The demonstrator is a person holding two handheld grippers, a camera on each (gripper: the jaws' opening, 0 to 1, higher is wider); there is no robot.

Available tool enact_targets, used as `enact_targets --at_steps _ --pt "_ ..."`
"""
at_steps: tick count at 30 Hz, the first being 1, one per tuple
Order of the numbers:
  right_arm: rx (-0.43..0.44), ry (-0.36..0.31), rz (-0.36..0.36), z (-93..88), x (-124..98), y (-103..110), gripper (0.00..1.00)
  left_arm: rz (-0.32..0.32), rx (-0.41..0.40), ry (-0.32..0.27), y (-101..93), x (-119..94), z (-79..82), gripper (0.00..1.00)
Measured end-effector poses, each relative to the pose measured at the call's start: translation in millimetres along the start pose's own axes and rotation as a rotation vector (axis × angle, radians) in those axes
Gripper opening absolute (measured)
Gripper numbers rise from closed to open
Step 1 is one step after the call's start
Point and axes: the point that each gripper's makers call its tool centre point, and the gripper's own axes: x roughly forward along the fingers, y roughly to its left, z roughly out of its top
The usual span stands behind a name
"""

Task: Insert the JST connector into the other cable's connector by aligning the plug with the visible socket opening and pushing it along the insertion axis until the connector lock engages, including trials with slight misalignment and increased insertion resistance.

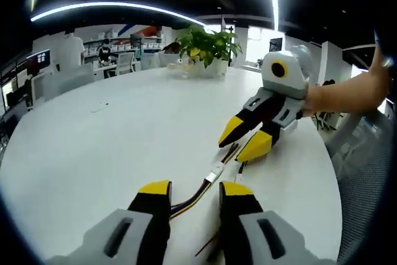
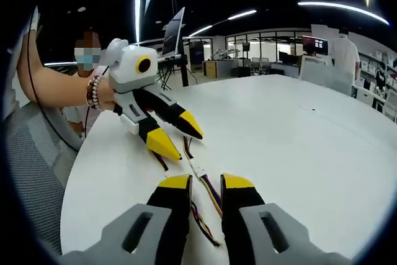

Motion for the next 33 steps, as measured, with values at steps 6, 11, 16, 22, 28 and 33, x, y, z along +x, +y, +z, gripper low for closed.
enact_targets --at_steps 6,11,16,22,28,33 --pt "-0.012 0.012 -0.003 -4.7 0 -3 0.1 -0.021 0.007 -0.007 -2.1 3 0.9 0.15" --pt "-0.019 0.014 -0.001 -6.4 2 -4 0.06 -0.035 0.023 -0.004 -2.9 7 0.3 0.08" --pt "-0.013 0.02 0.005 -10.2 4 -4 0.05 -0.043 0.011 -0.015 -2.6 8 2.3 0.06" --pt "-0.018 0.013 0.01 -8.8 7 -9 0.03 -0.056 0.01 -0.023 1.1 11 4.9 0.05" --pt "-0.035 0.02 0.027 -4.9 13 -17 0.03 -0.055 0.01 -0.025 10.2 14 8.6 0.05" --pt "-0.05 0.027 0.034 -0.8 21 -27 0.03 -0.045 0.018 -0.021 21.1 18 11.3 0.06"
